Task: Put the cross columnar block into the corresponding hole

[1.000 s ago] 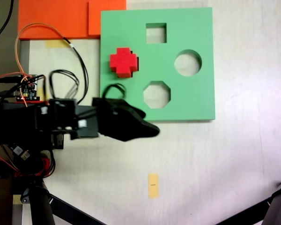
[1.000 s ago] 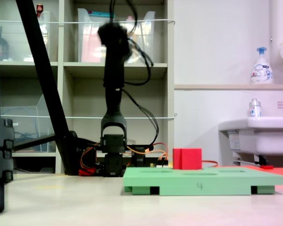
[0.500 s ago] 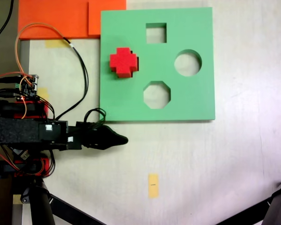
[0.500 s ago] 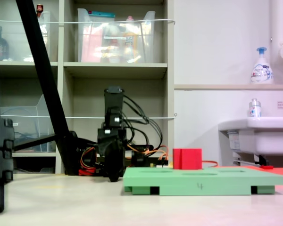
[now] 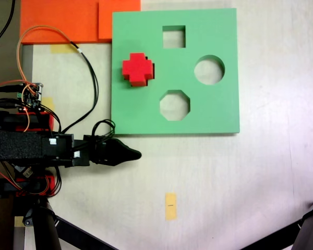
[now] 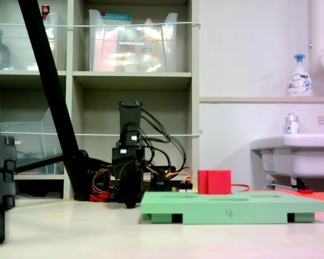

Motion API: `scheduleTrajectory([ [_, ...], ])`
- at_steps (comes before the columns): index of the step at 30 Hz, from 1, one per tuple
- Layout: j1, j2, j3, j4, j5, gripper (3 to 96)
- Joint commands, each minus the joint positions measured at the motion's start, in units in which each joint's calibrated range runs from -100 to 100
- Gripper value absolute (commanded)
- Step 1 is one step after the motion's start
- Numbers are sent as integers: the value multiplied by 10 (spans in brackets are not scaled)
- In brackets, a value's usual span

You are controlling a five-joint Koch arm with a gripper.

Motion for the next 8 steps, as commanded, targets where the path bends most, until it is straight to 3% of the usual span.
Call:
scheduleTrajectory([
  [1,2,-5,-10,-84,-3,493],
  [8,2,-5,-10,-87,-2,493],
])
